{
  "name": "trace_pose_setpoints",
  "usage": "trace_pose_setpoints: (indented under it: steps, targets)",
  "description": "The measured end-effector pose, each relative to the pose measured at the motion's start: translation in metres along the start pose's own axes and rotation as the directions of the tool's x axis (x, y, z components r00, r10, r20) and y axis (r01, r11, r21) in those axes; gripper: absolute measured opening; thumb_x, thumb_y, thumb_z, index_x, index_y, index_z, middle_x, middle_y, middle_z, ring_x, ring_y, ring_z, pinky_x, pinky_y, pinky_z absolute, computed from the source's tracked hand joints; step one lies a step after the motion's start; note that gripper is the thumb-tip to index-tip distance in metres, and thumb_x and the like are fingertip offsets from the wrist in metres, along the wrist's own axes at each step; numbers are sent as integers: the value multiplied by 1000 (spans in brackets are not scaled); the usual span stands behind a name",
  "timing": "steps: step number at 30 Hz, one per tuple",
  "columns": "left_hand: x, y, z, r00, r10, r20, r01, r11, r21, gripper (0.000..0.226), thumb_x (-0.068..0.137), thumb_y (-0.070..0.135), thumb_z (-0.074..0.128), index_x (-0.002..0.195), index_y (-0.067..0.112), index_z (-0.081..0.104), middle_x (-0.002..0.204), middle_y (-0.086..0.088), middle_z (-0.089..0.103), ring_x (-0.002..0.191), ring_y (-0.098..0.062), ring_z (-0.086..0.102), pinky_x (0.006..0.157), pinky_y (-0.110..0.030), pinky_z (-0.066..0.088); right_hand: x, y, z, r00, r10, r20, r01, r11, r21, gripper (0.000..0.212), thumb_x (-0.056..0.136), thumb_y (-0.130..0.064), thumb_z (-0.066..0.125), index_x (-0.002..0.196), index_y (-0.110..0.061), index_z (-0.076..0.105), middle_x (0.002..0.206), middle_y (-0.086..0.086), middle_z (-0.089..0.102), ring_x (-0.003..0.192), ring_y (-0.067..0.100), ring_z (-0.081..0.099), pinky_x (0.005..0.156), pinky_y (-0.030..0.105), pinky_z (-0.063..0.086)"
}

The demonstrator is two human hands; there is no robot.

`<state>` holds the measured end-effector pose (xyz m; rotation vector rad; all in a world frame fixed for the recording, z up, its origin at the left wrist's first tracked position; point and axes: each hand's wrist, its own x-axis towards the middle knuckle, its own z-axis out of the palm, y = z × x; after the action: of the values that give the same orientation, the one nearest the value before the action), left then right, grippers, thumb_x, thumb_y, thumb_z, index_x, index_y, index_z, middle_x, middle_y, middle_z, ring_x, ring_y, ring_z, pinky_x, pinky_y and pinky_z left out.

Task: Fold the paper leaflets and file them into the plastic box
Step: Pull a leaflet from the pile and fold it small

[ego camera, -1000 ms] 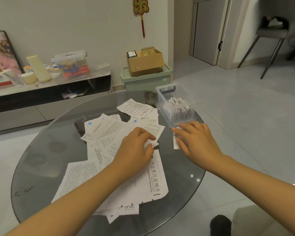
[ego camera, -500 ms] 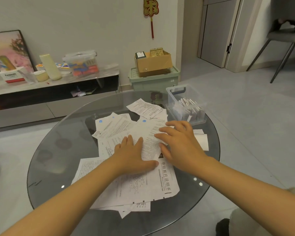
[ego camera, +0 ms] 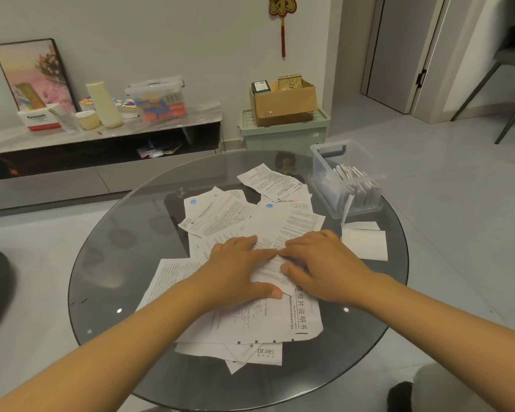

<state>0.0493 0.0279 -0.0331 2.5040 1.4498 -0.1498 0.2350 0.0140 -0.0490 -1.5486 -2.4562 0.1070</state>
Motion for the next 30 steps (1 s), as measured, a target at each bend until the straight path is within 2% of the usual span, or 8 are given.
trace_pose_setpoints:
  steps: [8, 13, 16, 18, 22, 26, 28, 30]
  targets:
    - [-9, -5, 1, 969, 4, -248, -69, 966, -251, 34, 89, 49, 52, 112, 31, 69, 133, 8, 56, 121, -7, 49, 104, -28, 37, -10, 6, -24, 972, -29, 234, -30, 969, 243, 51, 81, -59, 57, 126, -33, 58, 133, -6, 55, 127, 10, 44, 105, 28, 33]
    - [-13, -4, -6, 917, 22, -399, -149, 945, -291, 26, 85, 43, 62, 97, 24, 75, 107, 13, 68, 93, 3, 57, 83, -13, 45, -12, 9, -19, 986, 119, 115, -155, 912, 379, 17, 93, -29, 53, 94, -22, 68, 92, -1, 69, 89, 18, 61, 80, 34, 51]
    - [-20, -2, -16, 921, -58, -385, -112, 907, -406, 16, 77, 47, 69, 86, 33, 71, 90, 21, 67, 87, 5, 58, 76, -11, 43, -12, 7, -24, 974, 215, 69, -221, 844, 488, 18, 97, -25, 47, 98, -14, 61, 94, 5, 67, 88, 21, 59, 68, 22, 43]
    - [-23, -2, -19, 930, -121, -346, -79, 855, -512, 5, 77, 39, 72, 78, 38, 68, 81, 22, 68, 82, 7, 60, 69, -11, 43, -13, 6, -26, 963, 261, 73, -254, 776, 577, 21, 98, -25, 44, 106, -14, 60, 102, 4, 67, 93, 20, 60, 77, 25, 46]
    - [-22, -2, -19, 929, -208, -306, -54, 742, -669, 15, 79, 30, 74, 91, 37, 67, 91, 20, 68, 86, 3, 63, 74, -18, 52, -13, 4, -23, 931, 346, 115, -313, 599, 737, 16, 99, -26, 42, 94, -28, 57, 101, -4, 68, 92, 15, 64, 83, 31, 51]
    - [-18, -3, -13, 934, -239, -267, 26, 788, -615, 47, 79, 27, 74, 117, 42, 50, 101, 22, 53, 89, 9, 52, 64, -2, 41, -13, 2, -16, 929, 355, 102, -332, 681, 653, 7, 95, -20, 49, 100, -25, 50, 95, 5, 71, 88, 19, 66, 79, 33, 54]
    - [-17, -2, -9, 948, -219, -230, 55, 826, -561, 61, 78, 28, 75, 127, 43, 40, 105, 22, 48, 87, 9, 50, 63, -1, 37, -13, 1, -14, 939, 323, 114, -323, 726, 607, 29, 92, -16, 54, 117, -27, 44, 99, -3, 68, 83, 10, 64, 74, 26, 54]
    - [-16, -3, -7, 958, -183, -221, 52, 868, -493, 69, 77, 30, 76, 133, 41, 37, 115, 18, 45, 100, 5, 47, 79, -6, 34, -12, -1, -14, 949, 291, 117, -306, 777, 550, 54, 89, -14, 59, 134, -30, 32, 96, -13, 58, 76, 1, 58, 65, 13, 47]
